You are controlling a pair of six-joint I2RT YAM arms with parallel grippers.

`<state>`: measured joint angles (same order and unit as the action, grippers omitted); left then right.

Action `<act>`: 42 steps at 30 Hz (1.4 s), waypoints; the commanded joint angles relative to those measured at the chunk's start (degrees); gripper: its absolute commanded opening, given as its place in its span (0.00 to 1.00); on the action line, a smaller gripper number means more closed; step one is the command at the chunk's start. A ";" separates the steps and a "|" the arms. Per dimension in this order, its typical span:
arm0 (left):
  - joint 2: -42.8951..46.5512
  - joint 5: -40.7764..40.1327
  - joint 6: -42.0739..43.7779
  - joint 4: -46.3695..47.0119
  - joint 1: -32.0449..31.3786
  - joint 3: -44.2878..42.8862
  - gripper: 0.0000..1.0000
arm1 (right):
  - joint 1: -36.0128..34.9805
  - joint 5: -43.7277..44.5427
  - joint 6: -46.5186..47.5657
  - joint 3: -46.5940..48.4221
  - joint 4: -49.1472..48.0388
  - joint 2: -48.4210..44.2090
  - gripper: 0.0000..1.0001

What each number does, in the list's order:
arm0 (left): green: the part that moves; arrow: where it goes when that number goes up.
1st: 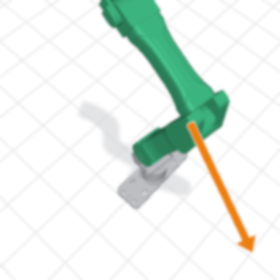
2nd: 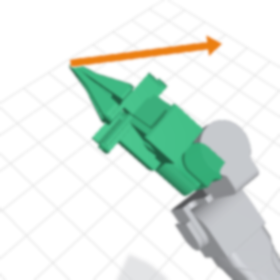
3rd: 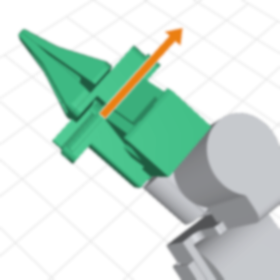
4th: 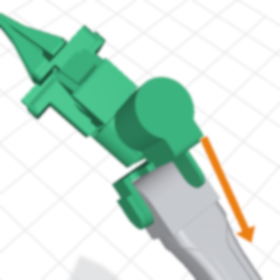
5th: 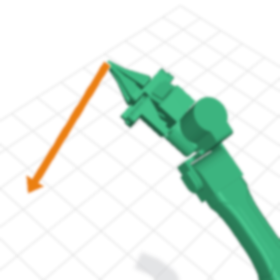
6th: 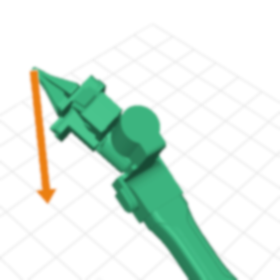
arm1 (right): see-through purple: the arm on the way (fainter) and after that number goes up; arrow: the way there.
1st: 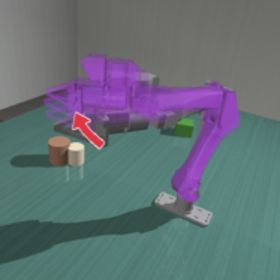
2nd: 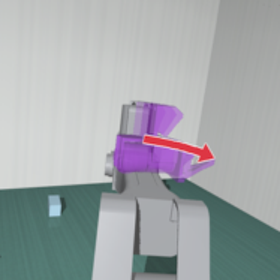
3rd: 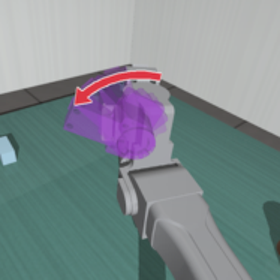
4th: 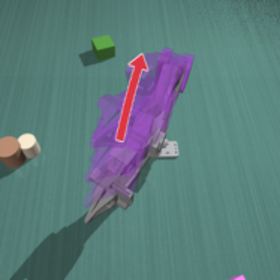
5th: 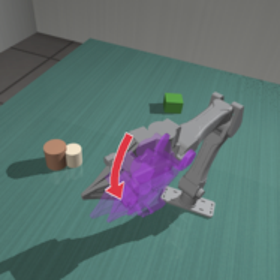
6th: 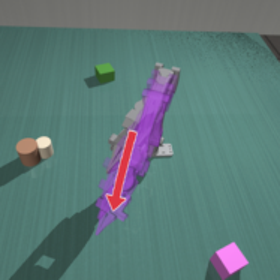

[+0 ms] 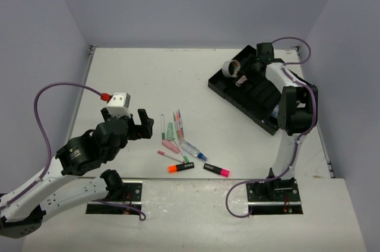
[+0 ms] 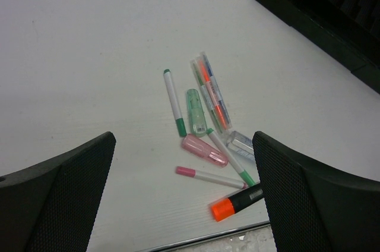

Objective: Sort the stationery into containers
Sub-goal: Place the stapler in the storage box, then pick up the pen from the center of the board.

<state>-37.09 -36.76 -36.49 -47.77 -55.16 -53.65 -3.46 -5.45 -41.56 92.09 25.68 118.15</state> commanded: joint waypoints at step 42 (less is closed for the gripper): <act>-3.58 -6.31 -4.77 -2.13 0.05 -4.83 1.00 | -42.61 14.90 7.80 -9.18 5.30 -10.55 0.40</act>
<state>-43.05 -40.52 -46.23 -46.02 -55.16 -54.03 -44.12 5.04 -32.37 74.89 26.20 102.51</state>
